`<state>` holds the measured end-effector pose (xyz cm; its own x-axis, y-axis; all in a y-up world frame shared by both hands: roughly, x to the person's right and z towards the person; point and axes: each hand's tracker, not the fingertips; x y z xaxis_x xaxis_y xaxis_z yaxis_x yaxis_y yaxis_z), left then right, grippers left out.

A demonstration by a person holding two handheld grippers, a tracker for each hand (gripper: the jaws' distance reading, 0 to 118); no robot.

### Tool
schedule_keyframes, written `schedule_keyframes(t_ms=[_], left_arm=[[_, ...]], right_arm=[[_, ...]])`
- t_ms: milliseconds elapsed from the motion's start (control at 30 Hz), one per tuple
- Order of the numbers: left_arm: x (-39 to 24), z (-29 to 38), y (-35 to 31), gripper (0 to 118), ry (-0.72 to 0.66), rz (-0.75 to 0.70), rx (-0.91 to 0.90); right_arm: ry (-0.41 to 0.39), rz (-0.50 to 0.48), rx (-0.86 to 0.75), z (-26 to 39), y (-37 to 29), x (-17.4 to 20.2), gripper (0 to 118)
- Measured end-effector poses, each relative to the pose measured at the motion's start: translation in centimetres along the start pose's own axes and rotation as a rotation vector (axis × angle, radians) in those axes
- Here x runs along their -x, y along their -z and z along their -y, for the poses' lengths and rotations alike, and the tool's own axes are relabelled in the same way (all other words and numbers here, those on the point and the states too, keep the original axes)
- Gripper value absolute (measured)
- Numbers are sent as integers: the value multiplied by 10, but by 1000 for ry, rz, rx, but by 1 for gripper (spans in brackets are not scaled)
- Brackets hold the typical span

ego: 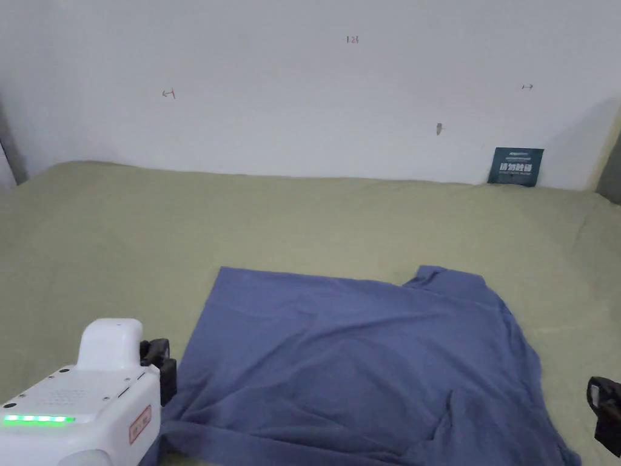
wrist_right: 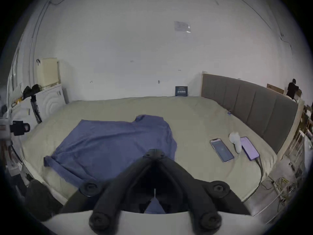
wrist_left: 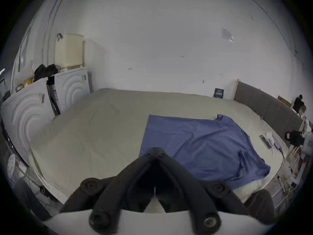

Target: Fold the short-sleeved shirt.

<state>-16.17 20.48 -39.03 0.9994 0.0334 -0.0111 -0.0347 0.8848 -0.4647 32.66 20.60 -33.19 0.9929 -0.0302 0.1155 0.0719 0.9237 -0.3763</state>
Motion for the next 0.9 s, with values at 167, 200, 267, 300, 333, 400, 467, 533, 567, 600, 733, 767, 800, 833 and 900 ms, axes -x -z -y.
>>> schedule_keyframes(t_ms=[167, 200, 267, 300, 333, 400, 467, 533, 567, 600, 733, 767, 800, 833, 900], left_arm=[[16, 9, 9, 0, -8, -19, 22], [23, 11, 15, 0, -21, -14, 50], [25, 17, 18, 0, -21, -26, 105], [31, 21, 25, 0, -20, -20, 149], [35, 26, 32, 0, -25, -10, 190], [46, 35, 50, 0, -40, 8, 306], [56, 46, 69, 0, -41, 14, 384], [64, 54, 85, 44, -57, -19, 440], [68, 57, 94, 98, -72, -10, 479], [71, 62, 103, 118, -97, 9, 528], [71, 62, 115, 108, -88, -12, 533], [71, 69, 119, 102, -80, -13, 540], [69, 72, 121, 88, -65, -21, 547], [67, 73, 123, 69, -49, -25, 555], [65, 72, 120, 7, -37, -17, 558]], right_arm=[[15, -7, -8, 10, -2, -1, 1], [20, -12, 2, 11, -2, -3, 1], [26, -15, 16, 15, -2, -3, 1], [23, -15, 23, 15, -2, -2, 1], [18, -15, 34, 17, -2, -2, 1], [19, -17, 54, 21, 0, -3, 1], [21, -17, 78, 29, 9, -10, 1], [23, -21, 99, 33, 11, -12, 1], [21, -25, 115, 36, 13, -13, 1], [16, -23, 124, 38, 15, -15, 1], [18, -21, 174, 48, 25, -24, 1], [26, -24, 195, 50, 29, -27, 1], [34, -23, 210, 53, 32, -30, 1], [35, -22, 227, 57, 34, -31, 1], [28, -22, 276, 65, 39, -36, 1]])
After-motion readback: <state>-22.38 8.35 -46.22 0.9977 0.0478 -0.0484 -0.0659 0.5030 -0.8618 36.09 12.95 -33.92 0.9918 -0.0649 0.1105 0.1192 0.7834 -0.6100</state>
